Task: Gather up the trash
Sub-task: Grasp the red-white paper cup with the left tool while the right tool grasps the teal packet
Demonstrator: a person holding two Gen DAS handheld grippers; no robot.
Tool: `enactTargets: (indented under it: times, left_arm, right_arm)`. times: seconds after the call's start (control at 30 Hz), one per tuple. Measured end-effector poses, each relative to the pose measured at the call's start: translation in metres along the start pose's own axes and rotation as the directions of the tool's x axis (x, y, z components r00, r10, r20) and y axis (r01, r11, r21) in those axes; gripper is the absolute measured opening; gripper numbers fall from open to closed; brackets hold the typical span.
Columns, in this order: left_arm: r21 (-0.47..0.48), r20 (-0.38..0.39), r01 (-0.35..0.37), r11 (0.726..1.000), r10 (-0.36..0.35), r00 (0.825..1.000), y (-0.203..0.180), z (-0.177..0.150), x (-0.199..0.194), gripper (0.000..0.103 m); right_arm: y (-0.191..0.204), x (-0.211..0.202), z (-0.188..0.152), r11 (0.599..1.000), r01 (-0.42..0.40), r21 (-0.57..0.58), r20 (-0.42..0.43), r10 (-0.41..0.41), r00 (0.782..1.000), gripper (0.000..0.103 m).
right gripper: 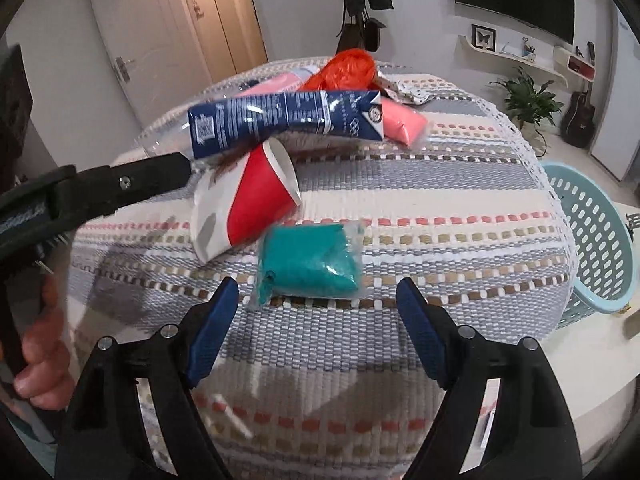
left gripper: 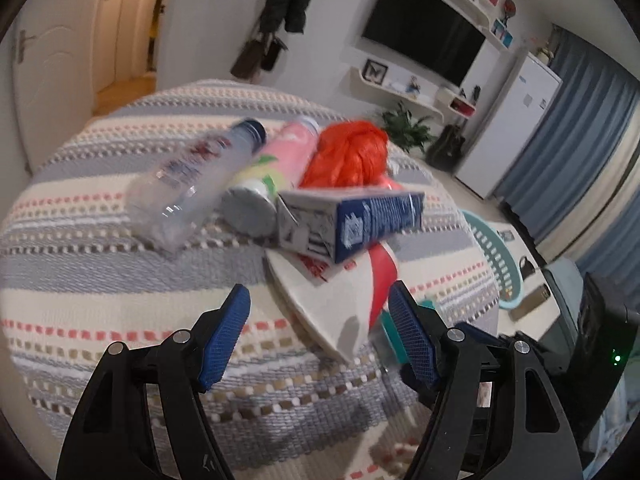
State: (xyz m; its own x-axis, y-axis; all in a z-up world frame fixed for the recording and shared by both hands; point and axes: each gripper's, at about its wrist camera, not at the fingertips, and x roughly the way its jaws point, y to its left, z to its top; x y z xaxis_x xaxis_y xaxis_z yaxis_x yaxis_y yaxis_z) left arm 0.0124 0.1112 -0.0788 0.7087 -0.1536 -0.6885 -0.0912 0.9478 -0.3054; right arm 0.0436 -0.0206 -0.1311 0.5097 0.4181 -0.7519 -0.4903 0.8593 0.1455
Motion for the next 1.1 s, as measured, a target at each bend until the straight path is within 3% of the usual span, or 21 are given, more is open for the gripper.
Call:
enactTargets:
  times: [0.1, 0.2, 0.53, 0.67, 0.77, 0.93, 1.1]
  left_arm:
    - [0.000, -0.007, -0.017, 1.000, 0.017, 1.000, -0.008, -0.003, 0.011, 0.083]
    - [-0.002, -0.031, -0.015, 1.000, 0.015, 0.999, -0.015, -0.004, 0.026, 0.084]
    - [-0.098, -0.071, -0.022, 0.995, 0.015, 0.997, -0.024, 0.006, 0.062, 0.084]
    - [-0.092, -0.061, -0.043, 0.995, 0.038, 0.997, -0.030, 0.007, 0.065, 0.085]
    - [-0.071, -0.063, -0.069, 0.995, 0.064, 0.996, -0.032, 0.006, 0.068, 0.079]
    - [-0.038, -0.063, -0.022, 0.999, 0.020, 0.998, -0.027, -0.001, 0.060, 0.076]
    - [0.025, -0.061, -0.036, 0.999, 0.037, 0.997, -0.017, -0.016, 0.040, 0.076]
  right_arm:
    - [-0.005, 0.004, 0.002, 0.998, 0.061, -0.019, -0.005, -0.061, 0.998, 0.076]
    - [-0.016, 0.003, 0.002, 0.996, 0.087, -0.010, 0.006, -0.087, 0.996, 0.069]
    - [-0.058, -0.004, 0.003, 0.990, 0.122, 0.075, 0.017, -0.123, 0.992, 0.068]
    - [-0.064, -0.008, 0.004, 0.991, 0.097, 0.092, 0.027, -0.100, 0.995, 0.068]
    - [-0.060, -0.014, 0.004, 0.995, 0.050, 0.086, 0.046, -0.055, 0.997, 0.068]
    - [-0.048, -0.013, 0.007, 0.997, -0.018, 0.080, 0.049, 0.014, 0.999, 0.068]
    - [-0.040, 0.000, 0.013, 0.996, -0.028, 0.079, 0.017, 0.026, 1.000, 0.068]
